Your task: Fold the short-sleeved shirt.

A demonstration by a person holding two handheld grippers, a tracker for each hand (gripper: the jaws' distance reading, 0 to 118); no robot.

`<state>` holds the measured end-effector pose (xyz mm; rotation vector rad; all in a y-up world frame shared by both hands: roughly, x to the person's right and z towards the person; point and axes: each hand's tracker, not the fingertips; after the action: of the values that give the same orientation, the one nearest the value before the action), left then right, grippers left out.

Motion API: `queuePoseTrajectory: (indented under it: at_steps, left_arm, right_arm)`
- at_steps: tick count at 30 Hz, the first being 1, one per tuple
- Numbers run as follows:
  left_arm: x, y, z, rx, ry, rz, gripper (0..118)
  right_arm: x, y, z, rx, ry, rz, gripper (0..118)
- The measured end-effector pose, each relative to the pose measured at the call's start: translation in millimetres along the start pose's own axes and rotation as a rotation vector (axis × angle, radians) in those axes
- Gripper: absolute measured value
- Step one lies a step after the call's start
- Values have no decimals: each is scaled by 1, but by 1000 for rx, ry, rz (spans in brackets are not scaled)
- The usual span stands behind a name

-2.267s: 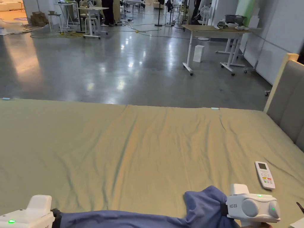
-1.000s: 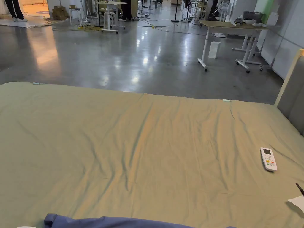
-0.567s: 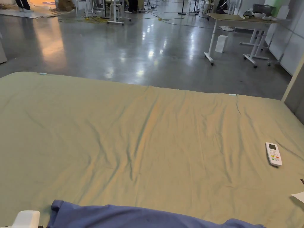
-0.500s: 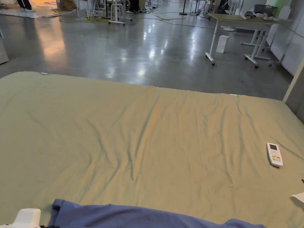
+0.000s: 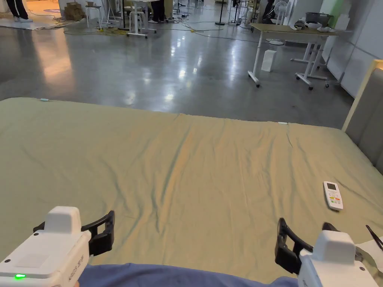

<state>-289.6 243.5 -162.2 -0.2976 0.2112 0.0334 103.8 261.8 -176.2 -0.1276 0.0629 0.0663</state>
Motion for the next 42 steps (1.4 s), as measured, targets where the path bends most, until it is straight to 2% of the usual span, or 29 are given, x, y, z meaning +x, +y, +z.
queuePoseTrajectory:
  at_steps: [2, 4, 6, 7, 8, 10, 11, 12, 13, 15, 16, 21, 26, 34, 35, 36, 37, 38, 39, 40, 42]
  left_arm:
    - [13, 10, 7, 52, 7, 5, 73]
    - [21, 14, 10, 88, 2, 0, 56]
    - [29, 16, 13, 99, 13, -21, 13]
    - [31, 16, 14, 108, 18, -42, 5]
    - [33, 14, 13, 114, 28, -53, 5]
    - [33, 11, 17, 123, 23, -50, 0]
    - [32, 10, 18, 116, 1, -43, 0]
    - [31, 9, 17, 111, -4, -42, 0]
    - [31, 7, 16, 102, -8, -53, 0]
    - [27, 3, 17, 86, -17, -75, 0]
    - [23, 2, 16, 80, -18, -77, 0]
    - [-13, -9, 9, -10, -13, -99, 0]
    - [-76, -24, -11, -197, -30, 37, 0]
    - [-159, -68, -62, -589, -185, 288, 0]
    - [-165, -74, -67, -630, -215, 303, 2]
    - [-170, -80, -72, -666, -259, 337, 12]
    - [-175, -86, -75, -692, -286, 391, 34]
    - [-182, -93, -79, -719, -321, 447, 73]
    - [-188, -100, -85, -744, -351, 499, 95]
    - [-193, -108, -89, -768, -373, 535, 103]
    - [-200, -119, -89, -752, -452, 592, 105]
  right_arm:
    - [-11, 6, -6, 37, -2, 19, 39]
    - [-20, 7, -12, 30, -8, 9, 26]
    - [-25, 6, -15, 30, 12, -22, 4]
    - [-27, 5, -16, 34, 13, -18, 1]
    - [-30, 4, -17, 39, 10, -6, 0]
    - [-36, 5, -18, 77, -22, 87, 0]
    - [-36, 1, -21, 44, -3, 41, 0]
    - [-37, 0, -22, 34, -4, 36, 0]
    - [-38, 1, -23, 53, -14, 73, 0]
    - [-38, -3, -24, 31, -5, 44, 0]
    - [-39, -2, -24, 47, -8, 66, 0]
    - [-37, -4, -27, 28, 0, 64, 0]
    - [-38, -11, -29, 2, 15, 87, 0]
    - [-43, -24, -32, -65, 49, 101, 0]
    - [-43, -26, -32, -73, 50, 103, 0]
    - [-44, -27, -32, -80, 51, 109, 0]
    - [-44, -28, -33, -87, 52, 115, 0]
    - [-43, -30, -33, -92, 53, 118, 0]
    - [-43, -32, -33, -96, 50, 124, 0]
    - [-43, -34, -33, -99, 50, 130, 0]
    - [-41, -37, -34, -110, 49, 136, 0]
